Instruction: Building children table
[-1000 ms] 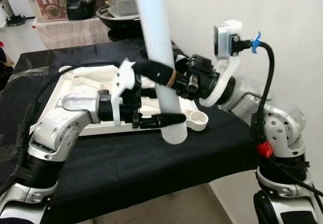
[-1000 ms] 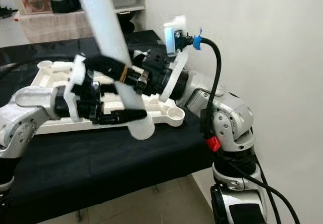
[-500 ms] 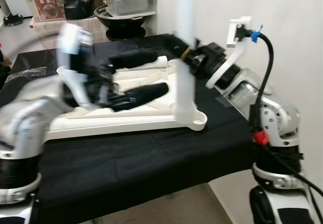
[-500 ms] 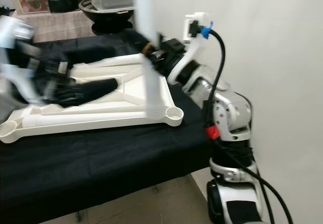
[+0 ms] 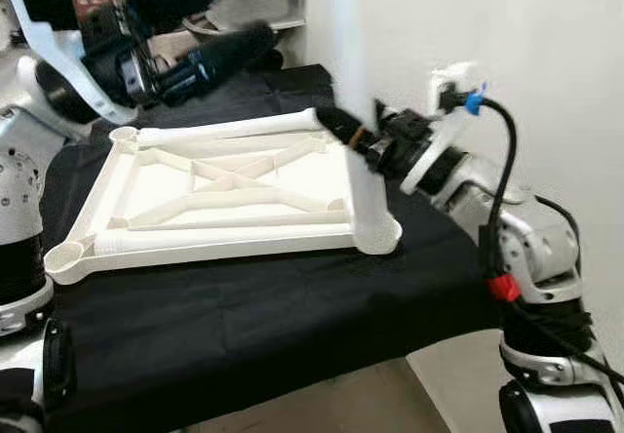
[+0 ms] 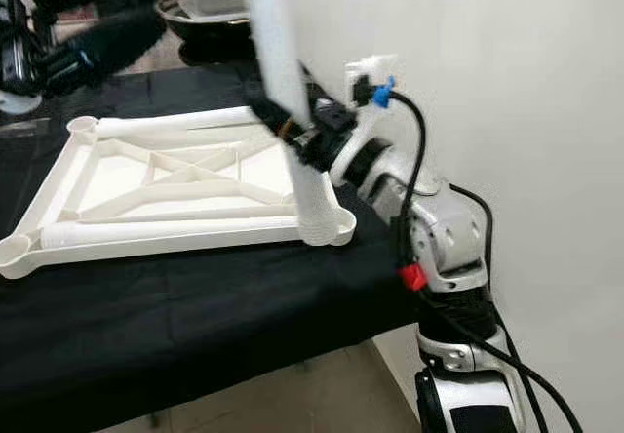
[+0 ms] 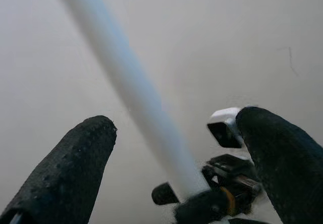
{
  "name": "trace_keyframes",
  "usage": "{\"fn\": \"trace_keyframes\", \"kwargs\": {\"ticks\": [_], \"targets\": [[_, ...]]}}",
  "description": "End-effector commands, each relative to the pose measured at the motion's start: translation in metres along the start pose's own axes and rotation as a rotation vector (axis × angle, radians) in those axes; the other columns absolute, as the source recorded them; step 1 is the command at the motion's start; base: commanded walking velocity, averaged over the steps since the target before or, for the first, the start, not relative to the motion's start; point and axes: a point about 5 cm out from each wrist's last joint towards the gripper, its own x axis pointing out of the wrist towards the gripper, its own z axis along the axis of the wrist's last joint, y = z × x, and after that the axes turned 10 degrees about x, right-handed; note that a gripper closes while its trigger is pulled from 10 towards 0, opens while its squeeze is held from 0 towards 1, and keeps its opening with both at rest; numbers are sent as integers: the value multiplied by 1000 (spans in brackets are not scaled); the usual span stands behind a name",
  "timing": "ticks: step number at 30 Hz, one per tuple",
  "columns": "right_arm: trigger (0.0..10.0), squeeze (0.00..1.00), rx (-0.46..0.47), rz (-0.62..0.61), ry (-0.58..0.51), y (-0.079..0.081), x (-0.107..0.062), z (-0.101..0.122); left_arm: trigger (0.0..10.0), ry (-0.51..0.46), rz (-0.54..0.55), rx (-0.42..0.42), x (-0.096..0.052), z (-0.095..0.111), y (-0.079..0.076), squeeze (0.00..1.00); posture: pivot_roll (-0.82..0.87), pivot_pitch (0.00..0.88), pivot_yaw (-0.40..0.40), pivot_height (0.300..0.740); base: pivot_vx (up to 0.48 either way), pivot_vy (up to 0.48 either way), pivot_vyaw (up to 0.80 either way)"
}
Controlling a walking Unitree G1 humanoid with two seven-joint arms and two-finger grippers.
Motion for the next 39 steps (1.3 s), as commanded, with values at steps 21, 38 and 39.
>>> {"fn": "trace_keyframes", "kwargs": {"ticks": [21,38,39], "targets": [[0,0,-82,248,1,43,8,-1,0,-28,-209,-99,56,-15,-12,0,-68,33,10,740,0,0,0],[10000,1000,-143,243,218,34,3,-26,0,25,-448,-66,62,-7,-31,0,-56,47,10,740,0,0,0],[10000,1000,-151,240,235,34,2,-28,0,26,-461,-68,62,-7,-32,0,-56,47,9,740,0,0,0]]}}
